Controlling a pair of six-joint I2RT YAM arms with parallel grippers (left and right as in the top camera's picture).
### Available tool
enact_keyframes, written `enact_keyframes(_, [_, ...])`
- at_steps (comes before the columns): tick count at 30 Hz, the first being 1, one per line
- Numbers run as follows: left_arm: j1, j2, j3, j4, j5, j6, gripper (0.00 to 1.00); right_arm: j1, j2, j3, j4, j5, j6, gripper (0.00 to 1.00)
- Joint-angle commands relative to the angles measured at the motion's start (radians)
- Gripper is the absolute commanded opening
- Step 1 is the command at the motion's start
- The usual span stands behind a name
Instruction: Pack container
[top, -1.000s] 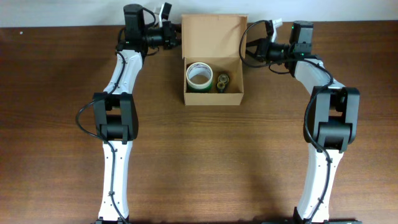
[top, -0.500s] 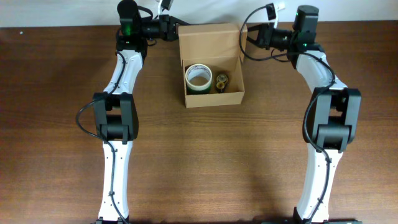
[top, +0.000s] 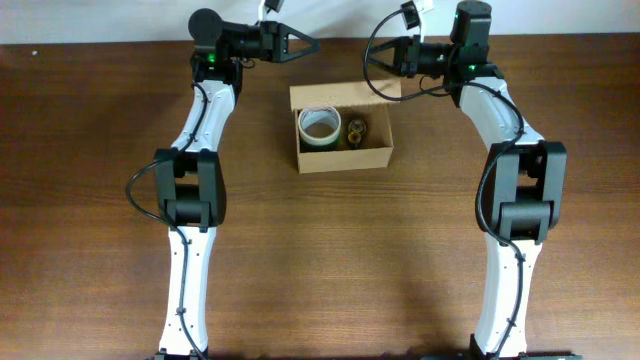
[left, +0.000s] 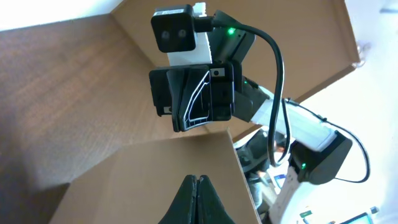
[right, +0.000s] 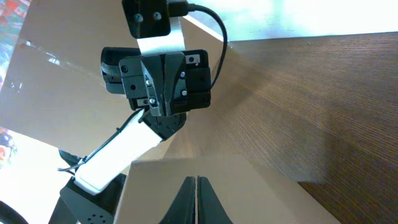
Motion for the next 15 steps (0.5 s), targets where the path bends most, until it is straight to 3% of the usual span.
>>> enact_keyframes(1, [-0.002, -0.004, 0.006, 0.009, 0.012, -0.047, 0.01, 0.003, -0.031, 0.023, 0.003, -0.034, 0.007, 0.04])
enact_keyframes(15, [-0.026, -0.005, 0.008, 0.004, 0.012, -0.054, 0.01, 0.046, -0.038, 0.023, 0.004, -0.035, 0.113, 0.04])
